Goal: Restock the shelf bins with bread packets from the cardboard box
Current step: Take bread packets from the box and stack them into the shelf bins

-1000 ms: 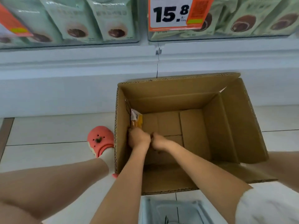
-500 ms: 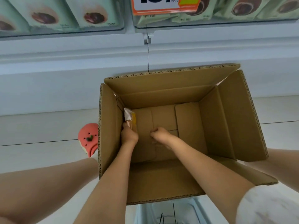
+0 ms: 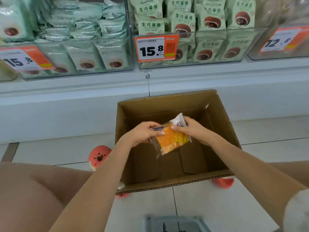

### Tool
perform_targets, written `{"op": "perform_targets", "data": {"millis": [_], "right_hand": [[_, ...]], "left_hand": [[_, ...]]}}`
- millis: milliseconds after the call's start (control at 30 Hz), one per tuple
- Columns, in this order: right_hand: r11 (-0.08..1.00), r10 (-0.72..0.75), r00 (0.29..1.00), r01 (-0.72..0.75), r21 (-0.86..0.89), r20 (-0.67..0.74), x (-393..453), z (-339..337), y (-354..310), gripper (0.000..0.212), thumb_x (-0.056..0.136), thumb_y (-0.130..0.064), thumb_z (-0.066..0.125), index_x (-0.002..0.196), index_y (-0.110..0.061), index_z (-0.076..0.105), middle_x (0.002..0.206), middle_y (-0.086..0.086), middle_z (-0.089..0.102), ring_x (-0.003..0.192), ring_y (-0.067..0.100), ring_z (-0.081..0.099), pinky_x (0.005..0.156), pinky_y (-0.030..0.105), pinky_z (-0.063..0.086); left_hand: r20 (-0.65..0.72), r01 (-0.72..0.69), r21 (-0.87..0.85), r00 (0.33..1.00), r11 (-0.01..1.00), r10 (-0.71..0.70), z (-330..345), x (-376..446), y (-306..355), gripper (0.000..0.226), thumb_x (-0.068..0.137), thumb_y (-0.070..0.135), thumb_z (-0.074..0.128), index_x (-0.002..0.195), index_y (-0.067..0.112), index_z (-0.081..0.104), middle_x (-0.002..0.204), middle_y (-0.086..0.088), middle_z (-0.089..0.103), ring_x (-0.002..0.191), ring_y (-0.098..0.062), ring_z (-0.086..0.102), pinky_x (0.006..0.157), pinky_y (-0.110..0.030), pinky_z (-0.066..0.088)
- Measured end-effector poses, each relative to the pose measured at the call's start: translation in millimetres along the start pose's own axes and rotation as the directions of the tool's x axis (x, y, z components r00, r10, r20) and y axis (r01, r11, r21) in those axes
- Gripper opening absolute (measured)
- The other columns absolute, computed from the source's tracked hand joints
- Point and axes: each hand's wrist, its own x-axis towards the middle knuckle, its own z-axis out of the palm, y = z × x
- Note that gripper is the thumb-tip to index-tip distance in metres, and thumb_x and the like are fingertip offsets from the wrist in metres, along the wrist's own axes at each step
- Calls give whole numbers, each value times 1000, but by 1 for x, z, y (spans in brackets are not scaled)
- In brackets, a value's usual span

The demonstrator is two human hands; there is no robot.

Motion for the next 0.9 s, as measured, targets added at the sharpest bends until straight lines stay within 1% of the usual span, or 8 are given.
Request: {"op": "perform_targets", "data": {"millis": [133, 333, 400, 467, 533, 633, 767, 900], "right_hand": [[964, -88, 996, 87, 251, -6, -42, -23, -25, 55, 80, -32, 67, 130, -17, 47, 116, 5, 65, 102, 17, 67, 84, 34, 56], [888, -243, 916, 342, 307, -318, -98, -82, -93, 42, 83, -24, 67, 123, -15, 56, 105, 3, 70, 97, 19, 67, 85, 35, 56], [848, -338, 847, 463, 258, -410, -123, -116, -132, 53, 69, -39, 78, 115, -19, 61, 99, 0, 71, 91, 16, 68, 80, 34, 56], [793, -429, 755, 577, 193, -496, -145, -148, -175, 55, 56, -49, 82, 102, -24, 64, 94, 2, 69, 81, 13, 67, 73, 33, 56], [712, -497, 653, 683, 161, -572, -161, -176, -219, 47, 61, -41, 76, 101, -21, 62, 94, 4, 67, 78, 13, 65, 70, 31, 56], [599, -571, 502, 796, 89, -650, -178, -210, -284, 30, 74, -32, 70, 101, -21, 62, 92, -1, 70, 81, 15, 67, 72, 31, 58], [508, -611, 280, 856, -95, -741, -183, -255, -361, 46, 68, -43, 75, 106, -21, 60, 97, -3, 69, 89, 16, 67, 80, 35, 56], [546, -664, 209, 791, -275, -718, -155, -300, -418, 30, 86, -32, 67, 112, -22, 58, 104, 0, 66, 84, 8, 64, 71, 23, 54]], "left_hand": [[-48, -134, 78, 989, 988, 138, -4, -31, 53, 32, 86, 31, 67, 116, 24, 61, 100, -1, 68, 91, -12, 67, 76, -24, 56], [-207, -384, 69, 898, 921, 389, -11, -78, 152, 27, 95, 37, 53, 105, 17, 67, 88, 5, 69, 87, -4, 66, 76, -22, 55], [-380, -498, 350, 698, 793, 606, -18, -93, 194, 23, 96, 31, 53, 97, 15, 69, 79, 10, 67, 71, 5, 61, 68, -16, 50], [-459, -460, 669, 360, 583, 812, -28, -109, 237, 23, 96, 27, 53, 88, 13, 69, 79, 6, 65, 74, -4, 56, 70, -24, 47], [-391, -357, 849, 71, 389, 918, -37, -123, 282, 27, 96, 27, 49, 85, 10, 67, 81, -1, 65, 84, -16, 54, 73, -31, 44], [-186, -214, 965, -142, 154, 972, -52, -123, 343, 33, 92, 29, 43, 96, 8, 66, 95, -7, 68, 101, -27, 57, 85, -39, 44], [-6, 4, 1000, -212, 7, 977, -73, -105, 408, 43, 92, 29, 43, 125, 6, 59, 136, -11, 54, 132, -28, 42, 110, -45, 24], [50, 232, 972, -119, -21, 992, -100, -89, 451, 54, 96, 35, 32, 143, 8, 41, 150, -9, 38, 141, -26, 29, 116, -50, 12]]}}
